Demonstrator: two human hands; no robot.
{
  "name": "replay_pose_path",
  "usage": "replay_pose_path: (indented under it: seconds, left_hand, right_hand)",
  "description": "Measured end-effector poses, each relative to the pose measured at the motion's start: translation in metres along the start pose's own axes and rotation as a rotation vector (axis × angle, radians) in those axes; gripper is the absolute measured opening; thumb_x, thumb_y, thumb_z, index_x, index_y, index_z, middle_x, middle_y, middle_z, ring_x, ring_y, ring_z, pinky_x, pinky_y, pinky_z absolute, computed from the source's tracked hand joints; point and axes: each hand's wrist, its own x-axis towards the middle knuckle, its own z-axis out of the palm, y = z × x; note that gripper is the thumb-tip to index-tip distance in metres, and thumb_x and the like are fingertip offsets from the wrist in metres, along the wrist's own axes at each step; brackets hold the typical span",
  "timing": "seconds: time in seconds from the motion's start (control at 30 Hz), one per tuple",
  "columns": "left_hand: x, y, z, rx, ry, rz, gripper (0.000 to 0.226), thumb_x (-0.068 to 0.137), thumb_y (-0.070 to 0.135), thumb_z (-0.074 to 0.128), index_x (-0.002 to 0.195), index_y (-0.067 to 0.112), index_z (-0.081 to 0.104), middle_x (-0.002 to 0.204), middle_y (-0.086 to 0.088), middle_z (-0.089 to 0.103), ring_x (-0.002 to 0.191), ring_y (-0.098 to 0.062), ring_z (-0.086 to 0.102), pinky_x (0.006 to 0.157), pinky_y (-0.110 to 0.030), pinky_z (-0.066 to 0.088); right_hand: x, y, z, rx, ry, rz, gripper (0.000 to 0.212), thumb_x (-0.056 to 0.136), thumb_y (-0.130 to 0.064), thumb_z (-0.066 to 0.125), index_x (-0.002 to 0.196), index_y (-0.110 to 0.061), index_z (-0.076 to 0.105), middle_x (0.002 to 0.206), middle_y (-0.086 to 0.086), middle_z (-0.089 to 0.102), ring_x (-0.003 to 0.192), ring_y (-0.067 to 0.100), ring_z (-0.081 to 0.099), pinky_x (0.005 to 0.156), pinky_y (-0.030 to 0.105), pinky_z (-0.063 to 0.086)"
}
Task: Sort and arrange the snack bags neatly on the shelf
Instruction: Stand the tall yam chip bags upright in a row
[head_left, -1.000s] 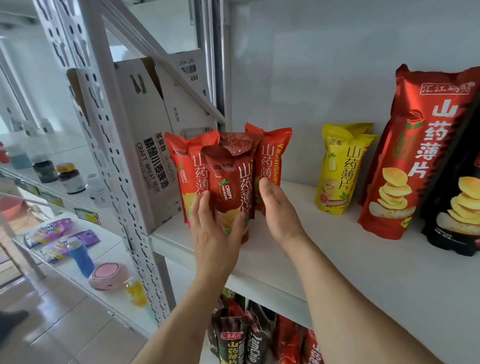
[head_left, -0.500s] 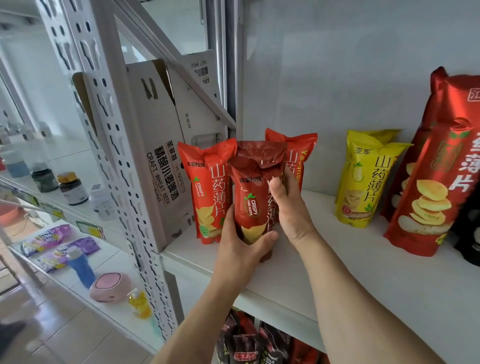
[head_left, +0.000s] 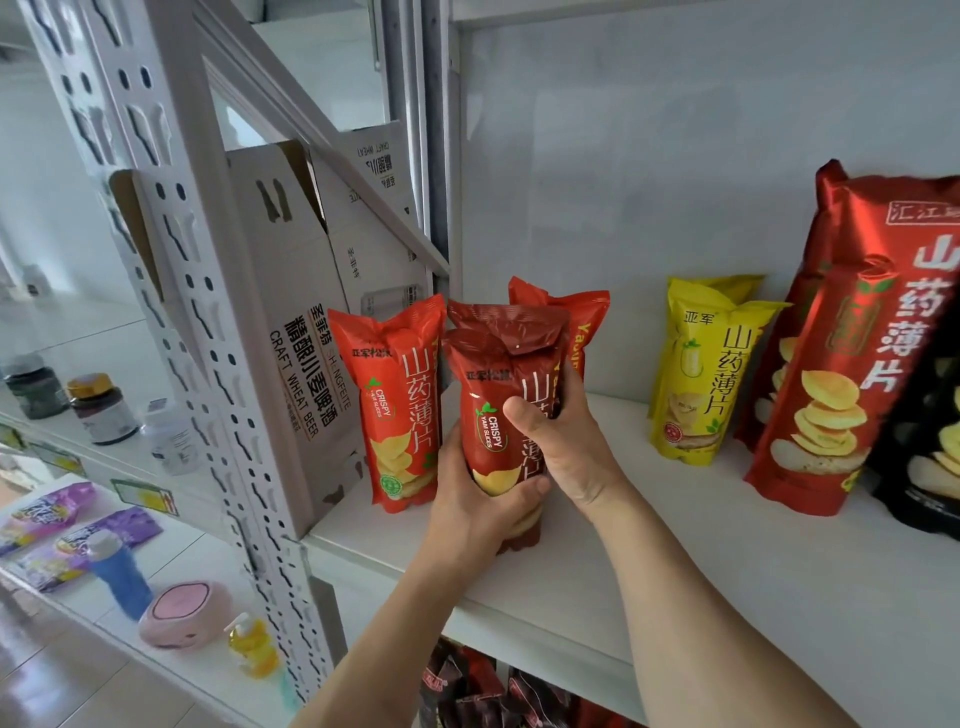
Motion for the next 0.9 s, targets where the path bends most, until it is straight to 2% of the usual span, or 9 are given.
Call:
replay_pose_path:
  seconds: [0.1, 0.17, 0.23, 0.3, 0.37, 0.5, 0.63, 0.73, 0.9]
  left_hand:
    - [-0.001, -0.001, 0.002, 0.048, -0.053, 0.003, 0.081, 0.056, 0.054, 0.086, 0.123, 0.044, 0.041, 0.128, -0.001, 0.055, 0.108, 0.0, 0.063, 0.082, -0.019, 0.056]
    - [-0.002, -0.002, 0.004, 0.149, -0.087, 0.013, 0.102, 0.048, 0.072, 0.082, 0.133, 0.039, 0.039, 0.135, 0.003, 0.045, 0.116, -0.001, 0.057, 0.092, -0.024, 0.056]
    - [-0.004, -0.003, 0.01, 0.176, -0.141, 0.018, 0.121, 0.045, 0.08, 0.08, 0.144, 0.027, 0.033, 0.138, 0.004, 0.042, 0.119, 0.001, 0.055, 0.094, -0.021, 0.054]
    - [-0.005, -0.005, 0.021, 0.134, -0.22, 0.03, 0.117, 0.051, 0.072, 0.084, 0.146, 0.025, 0.033, 0.138, 0.0, 0.049, 0.12, -0.006, 0.059, 0.096, -0.029, 0.056]
    - [-0.006, -0.006, 0.034, 0.109, -0.301, 0.032, 0.106, 0.059, 0.06, 0.088, 0.144, 0.024, 0.037, 0.132, -0.005, 0.059, 0.12, -0.017, 0.062, 0.097, -0.042, 0.056]
    - [-0.006, -0.003, 0.065, 0.096, -0.412, 0.023, 0.101, 0.063, 0.055, 0.088, 0.145, 0.031, 0.035, 0.134, 0.0, 0.06, 0.124, -0.018, 0.06, 0.1, -0.041, 0.054]
    - [-0.005, -0.002, 0.1, 0.084, -0.513, -0.01, 0.096, 0.069, 0.052, 0.087, 0.145, 0.032, 0.033, 0.134, -0.003, 0.059, 0.123, -0.02, 0.061, 0.099, -0.045, 0.055]
    - [-0.006, 0.0, 0.121, 0.08, -0.518, -0.019, 0.091, 0.068, 0.049, 0.085, 0.142, 0.034, 0.034, 0.132, -0.001, 0.06, 0.119, -0.016, 0.063, 0.098, -0.042, 0.056]
    - [-0.006, 0.002, 0.143, 0.062, -0.548, -0.025, 0.075, 0.073, 0.026, 0.087, 0.133, 0.035, 0.042, 0.115, -0.005, 0.07, 0.102, -0.026, 0.071, 0.086, -0.052, 0.059]
  right_hand:
    - [-0.006, -0.004, -0.008, -0.013, 0.026, -0.005, 0.113, 0.047, -0.068, 0.085, 0.143, -0.033, 0.037, 0.125, -0.006, 0.066, 0.113, 0.014, 0.066, 0.092, 0.035, 0.056]
    - [-0.012, -0.007, -0.015, -0.025, 0.045, -0.007, 0.111, 0.048, -0.067, 0.086, 0.142, -0.032, 0.038, 0.125, -0.005, 0.067, 0.114, 0.015, 0.066, 0.095, 0.039, 0.055]
    - [-0.021, -0.009, -0.025, -0.026, 0.066, -0.014, 0.109, 0.049, -0.065, 0.087, 0.141, -0.029, 0.04, 0.125, -0.002, 0.067, 0.114, 0.018, 0.066, 0.095, 0.04, 0.054]
    - [-0.03, -0.011, -0.038, -0.026, 0.095, -0.014, 0.109, 0.05, -0.064, 0.087, 0.141, -0.026, 0.04, 0.126, 0.001, 0.066, 0.115, 0.02, 0.066, 0.096, 0.042, 0.054]
    - [-0.041, -0.015, -0.052, -0.031, 0.128, -0.018, 0.112, 0.048, -0.065, 0.087, 0.141, -0.024, 0.04, 0.124, 0.0, 0.067, 0.114, 0.019, 0.066, 0.092, 0.037, 0.056]
    - [-0.059, -0.024, -0.085, -0.066, 0.199, -0.02, 0.117, 0.044, -0.069, 0.086, 0.14, -0.021, 0.04, 0.121, -0.004, 0.069, 0.111, 0.014, 0.067, 0.083, 0.025, 0.055]
    - [-0.071, -0.031, -0.117, -0.087, 0.245, -0.004, 0.12, 0.042, -0.069, 0.087, 0.142, -0.023, 0.04, 0.12, -0.007, 0.069, 0.111, 0.013, 0.067, 0.087, 0.028, 0.056]
    - [-0.078, -0.034, -0.134, -0.091, 0.267, -0.004, 0.12, 0.044, -0.065, 0.088, 0.145, -0.023, 0.038, 0.122, -0.005, 0.069, 0.112, 0.014, 0.067, 0.084, 0.025, 0.056]
    - [-0.084, -0.036, -0.158, -0.131, 0.287, 0.006, 0.12, 0.048, -0.066, 0.087, 0.148, -0.029, 0.033, 0.133, -0.003, 0.062, 0.119, 0.014, 0.063, 0.098, 0.039, 0.054]
